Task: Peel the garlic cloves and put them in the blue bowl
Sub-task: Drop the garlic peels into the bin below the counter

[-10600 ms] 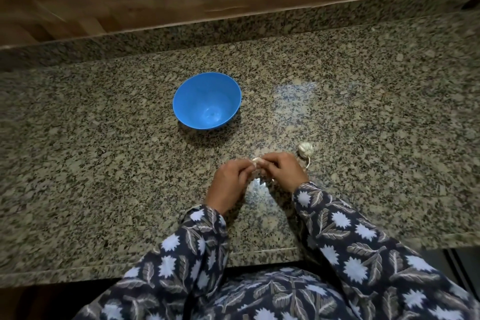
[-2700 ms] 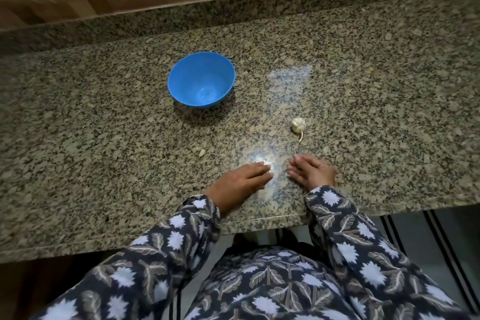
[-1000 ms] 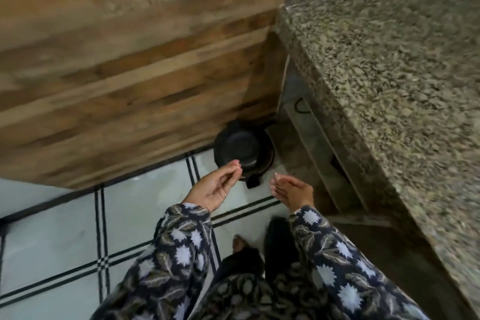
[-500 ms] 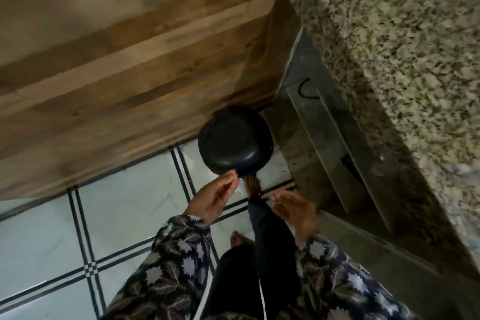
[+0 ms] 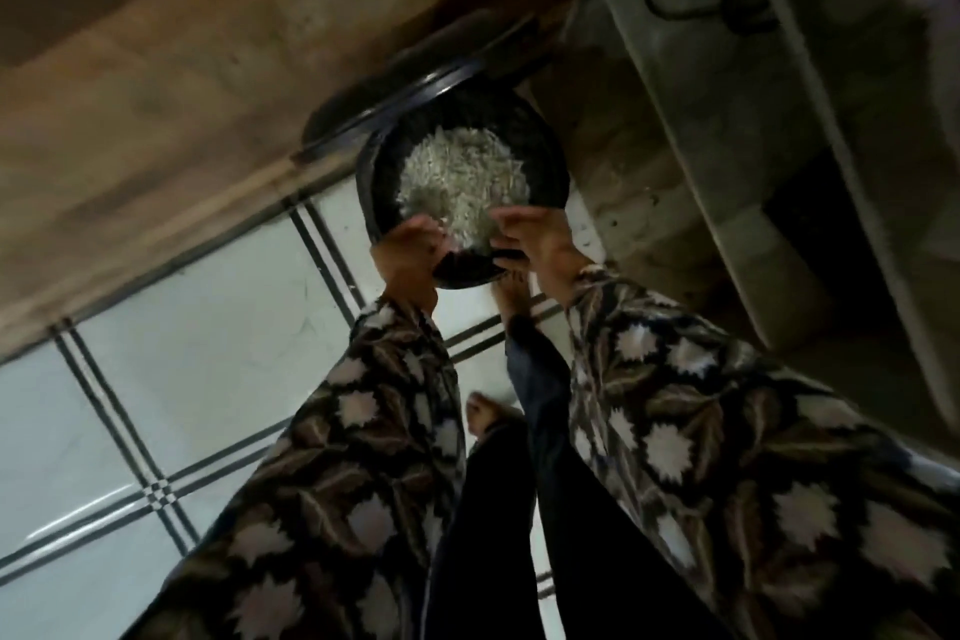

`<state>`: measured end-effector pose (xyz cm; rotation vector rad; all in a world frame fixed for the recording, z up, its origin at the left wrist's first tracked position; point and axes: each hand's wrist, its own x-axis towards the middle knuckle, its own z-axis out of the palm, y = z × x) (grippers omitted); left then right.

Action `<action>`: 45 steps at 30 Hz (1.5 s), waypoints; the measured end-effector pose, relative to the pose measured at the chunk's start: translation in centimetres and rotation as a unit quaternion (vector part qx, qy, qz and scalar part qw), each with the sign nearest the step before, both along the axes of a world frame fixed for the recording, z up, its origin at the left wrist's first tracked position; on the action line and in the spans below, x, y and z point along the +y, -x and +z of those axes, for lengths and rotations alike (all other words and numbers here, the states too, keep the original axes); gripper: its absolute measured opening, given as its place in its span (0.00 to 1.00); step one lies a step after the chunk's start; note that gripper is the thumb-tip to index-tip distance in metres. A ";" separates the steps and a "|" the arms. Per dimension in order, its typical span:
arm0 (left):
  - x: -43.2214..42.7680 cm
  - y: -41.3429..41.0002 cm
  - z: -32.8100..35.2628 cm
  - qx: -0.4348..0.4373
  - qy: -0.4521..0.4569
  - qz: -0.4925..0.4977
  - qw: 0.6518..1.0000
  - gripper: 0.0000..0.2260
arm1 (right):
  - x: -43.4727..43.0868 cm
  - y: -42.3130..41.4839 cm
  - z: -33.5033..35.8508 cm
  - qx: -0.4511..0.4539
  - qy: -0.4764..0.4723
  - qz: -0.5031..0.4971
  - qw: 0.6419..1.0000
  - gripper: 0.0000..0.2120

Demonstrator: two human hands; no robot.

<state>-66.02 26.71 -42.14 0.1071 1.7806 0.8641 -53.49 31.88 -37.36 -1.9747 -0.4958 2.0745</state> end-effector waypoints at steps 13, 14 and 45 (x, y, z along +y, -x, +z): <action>0.5 -0.7 -0.7 0.241 0.000 -0.069 0.968 0.10 | 0.2 1.2 -3.3 -0.074 -0.061 0.099 0.990 0.06; 0.5 -0.6 -0.5 0.269 -0.017 -0.053 0.961 0.07 | 0.0 1.3 -3.5 -0.083 -0.076 0.083 0.990 0.10; 0.1 -3.3 13.5 0.120 -0.058 -0.193 0.972 0.05 | -2.0 -4.2 10.8 0.066 -0.061 -0.123 0.988 0.14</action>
